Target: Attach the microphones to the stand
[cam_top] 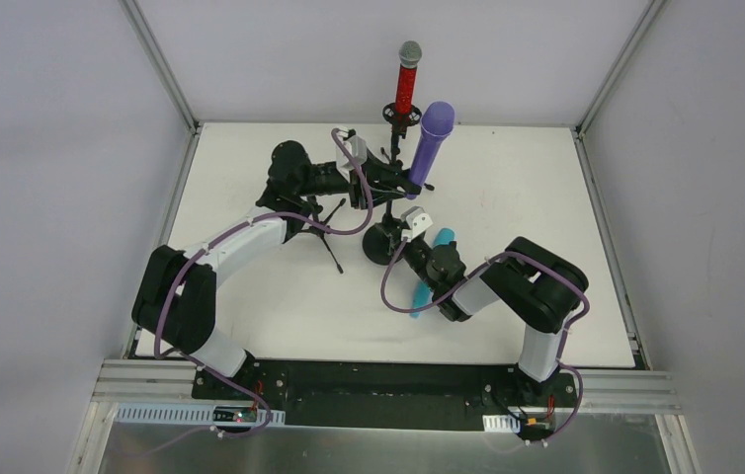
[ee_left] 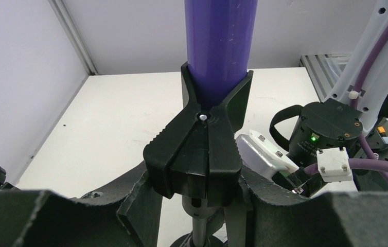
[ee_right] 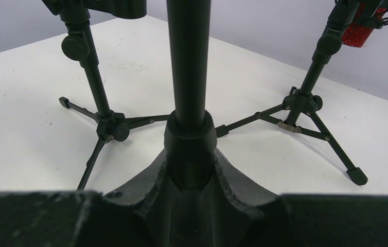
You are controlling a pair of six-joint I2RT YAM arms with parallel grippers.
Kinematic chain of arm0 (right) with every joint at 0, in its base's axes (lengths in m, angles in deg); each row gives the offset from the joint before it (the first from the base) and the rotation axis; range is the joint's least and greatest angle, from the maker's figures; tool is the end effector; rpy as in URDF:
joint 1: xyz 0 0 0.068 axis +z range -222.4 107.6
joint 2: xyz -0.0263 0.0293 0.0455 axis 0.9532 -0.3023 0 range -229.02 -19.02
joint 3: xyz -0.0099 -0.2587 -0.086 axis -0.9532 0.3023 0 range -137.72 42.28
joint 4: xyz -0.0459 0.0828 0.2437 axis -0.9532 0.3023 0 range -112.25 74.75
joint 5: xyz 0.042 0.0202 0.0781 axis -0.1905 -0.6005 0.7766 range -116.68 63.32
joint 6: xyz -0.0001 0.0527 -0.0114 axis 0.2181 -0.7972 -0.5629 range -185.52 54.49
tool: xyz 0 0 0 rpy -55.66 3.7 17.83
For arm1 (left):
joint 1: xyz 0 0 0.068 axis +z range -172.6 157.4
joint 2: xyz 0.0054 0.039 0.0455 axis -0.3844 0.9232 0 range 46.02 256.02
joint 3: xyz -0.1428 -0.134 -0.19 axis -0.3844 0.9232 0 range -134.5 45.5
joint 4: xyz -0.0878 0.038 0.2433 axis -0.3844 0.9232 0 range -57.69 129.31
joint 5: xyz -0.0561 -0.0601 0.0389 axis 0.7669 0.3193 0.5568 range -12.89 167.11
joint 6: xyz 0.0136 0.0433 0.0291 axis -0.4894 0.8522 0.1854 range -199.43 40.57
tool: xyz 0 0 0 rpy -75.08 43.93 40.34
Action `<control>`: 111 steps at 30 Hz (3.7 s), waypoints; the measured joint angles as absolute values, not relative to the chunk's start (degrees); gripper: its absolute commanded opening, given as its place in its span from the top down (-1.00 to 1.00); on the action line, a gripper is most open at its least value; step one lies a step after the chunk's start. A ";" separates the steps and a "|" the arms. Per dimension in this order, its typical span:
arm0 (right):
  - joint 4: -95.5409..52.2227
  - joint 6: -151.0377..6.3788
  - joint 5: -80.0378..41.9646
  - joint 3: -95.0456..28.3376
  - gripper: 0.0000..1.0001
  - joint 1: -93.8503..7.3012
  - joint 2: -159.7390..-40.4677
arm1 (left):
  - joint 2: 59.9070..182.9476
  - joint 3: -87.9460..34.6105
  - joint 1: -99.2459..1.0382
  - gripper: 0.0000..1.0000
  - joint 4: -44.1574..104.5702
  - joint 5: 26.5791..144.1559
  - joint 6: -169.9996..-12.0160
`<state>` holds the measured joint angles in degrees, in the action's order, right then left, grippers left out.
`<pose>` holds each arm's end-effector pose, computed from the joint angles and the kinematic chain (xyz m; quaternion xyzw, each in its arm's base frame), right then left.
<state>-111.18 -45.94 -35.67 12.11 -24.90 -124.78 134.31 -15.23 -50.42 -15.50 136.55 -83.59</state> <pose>0.2182 0.2300 0.1704 -0.2903 0.5493 0.1416 0.7707 0.2895 -0.1874 0.3492 0.4999 0.4026 -0.4688 0.6068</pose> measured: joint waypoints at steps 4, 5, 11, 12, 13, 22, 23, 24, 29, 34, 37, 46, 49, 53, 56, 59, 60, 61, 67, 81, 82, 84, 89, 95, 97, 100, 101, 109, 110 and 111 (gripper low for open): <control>-110.92 -46.16 -35.58 12.13 0.98 -24.90 -124.76 | 134.31 -15.01 -50.40 1.00 -15.61 136.48 -83.42; -110.90 -46.29 -35.50 12.13 0.83 -24.90 -124.71 | 134.38 -14.88 -50.42 1.00 -16.07 136.44 -83.50; -109.71 -47.62 -35.13 13.70 -0.08 -24.92 -123.40 | 135.49 -14.44 -50.42 1.00 -18.12 136.13 -84.53; -109.17 -47.97 -34.95 14.14 -0.23 -24.94 -122.92 | 135.65 -14.35 -50.42 1.00 -18.47 135.96 -84.58; -108.56 -48.26 -34.71 14.71 -0.36 -24.96 -122.39 | 135.78 -14.24 -50.42 1.00 -18.82 135.69 -84.62; -105.78 -49.05 -32.68 18.90 -0.90 -25.00 -112.89 | 136.43 -12.52 -50.40 1.00 -20.57 134.89 -84.55; -104.97 -49.11 -32.31 19.19 -0.92 -25.00 -111.36 | 136.56 -12.36 -50.40 1.00 -20.79 134.84 -84.58; -104.29 -49.26 -31.93 19.54 -0.93 -25.00 -109.78 | 136.67 -12.04 -50.40 1.00 -21.27 134.69 -84.58; -98.37 -50.49 -29.97 21.40 -0.94 -25.00 -102.00 | 136.65 -11.10 -50.40 1.00 -22.69 133.51 -84.31; -88.23 -53.09 -27.61 21.88 -0.94 -25.00 -94.42 | 136.32 -10.46 -50.40 1.00 -22.87 132.15 -83.18; -79.22 -55.91 -28.37 20.52 -0.97 -25.00 -90.86 | 135.86 -9.96 -50.40 1.00 -22.74 131.56 -82.78; -65.89 -62.53 -36.98 14.12 -0.93 -25.03 -90.66 | 134.40 -8.98 -50.42 0.63 -21.29 130.45 -80.44; -64.86 -63.54 -37.60 12.06 -0.91 -25.05 -93.15 | 134.16 -8.87 -50.42 0.53 -20.97 130.40 -79.59; -64.76 -65.09 -37.81 9.68 -0.91 -25.05 -96.65 | 133.48 -8.54 -50.44 0.16 -19.94 130.36 -78.13; -64.78 -65.90 -37.84 8.94 -0.91 -25.05 -98.00 | 132.98 -8.39 -50.44 -0.08 -19.13 129.97 -76.58; -64.80 -66.53 -37.90 8.72 -0.92 -25.05 -98.70 | 132.80 -8.04 -50.42 -0.49 -18.61 128.74 -73.87; -64.78 -66.64 -37.90 8.70 -0.92 -25.05 -98.79 | 132.78 -7.93 -50.40 -0.65 -18.23 128.44 -73.19; -64.78 -66.73 -37.92 8.65 -0.93 -25.05 -98.86 | 132.78 -7.91 -50.37 -0.71 -17.93 128.11 -72.51; -64.78 -66.84 -37.86 8.11 -0.94 -25.05 -99.10 | 132.65 -7.77 -50.40 -0.83 -17.43 127.32 -70.41; -63.77 -65.64 -37.64 5.22 -0.89 -24.96 -102.02 | 126.97 -5.68 -50.37 -0.98 -7.24 122.32 -56.77; -63.77 -65.42 -37.73 5.02 -0.88 -24.90 -102.29 | 126.49 -5.33 -50.37 -0.98 -7.00 121.68 -55.83; -63.82 -64.91 -38.03 4.59 -0.81 -24.76 -103.18 | 125.44 -4.67 -50.31 -0.98 -5.64 120.85 -53.78; -64.01 -64.19 -39.08 3.60 -0.57 -24.20 -105.70 | 124.19 -4.56 -50.26 -0.98 -2.04 118.97 -49.80; -66.50 -63.67 -41.51 2.62 -0.33 -23.47 -108.80 | 124.02 -4.56 -50.24 -0.98 0.69 117.97 -47.40; -67.68 -63.45 -42.47 2.62 -0.24 -23.21 -109.56 | 124.02 -4.56 -50.24 -0.98 1.87 117.47 -46.65; -70.13 -63.12 -44.31 2.62 -0.18 -22.73 -110.72 | 124.02 -4.56 -49.98 -0.98 2.84 116.96 -45.87; -70.92 -62.99 -44.94 2.62 -0.15 -22.51 -111.14 | 124.02 -4.56 -49.89 -0.98 2.99 116.94 -45.69; -77.24 -59.34 -51.30 2.62 0.27 -21.03 -114.66 | 124.02 -4.56 -49.87 -0.98 4.26 116.87 -45.21; -77.98 -58.66 -52.13 2.62 0.36 -20.90 -115.05 | 124.02 -4.56 -49.87 -0.98 4.37 116.85 -45.08; -78.81 -58.03 -52.79 2.62 0.47 -20.76 -115.40 | 124.02 -4.56 -49.87 -0.98 4.41 116.79 -44.95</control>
<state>-78.81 -58.03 -52.79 2.62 -20.76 -115.40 124.02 -4.56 -49.87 4.41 116.79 -44.95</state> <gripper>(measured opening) 0.384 0.990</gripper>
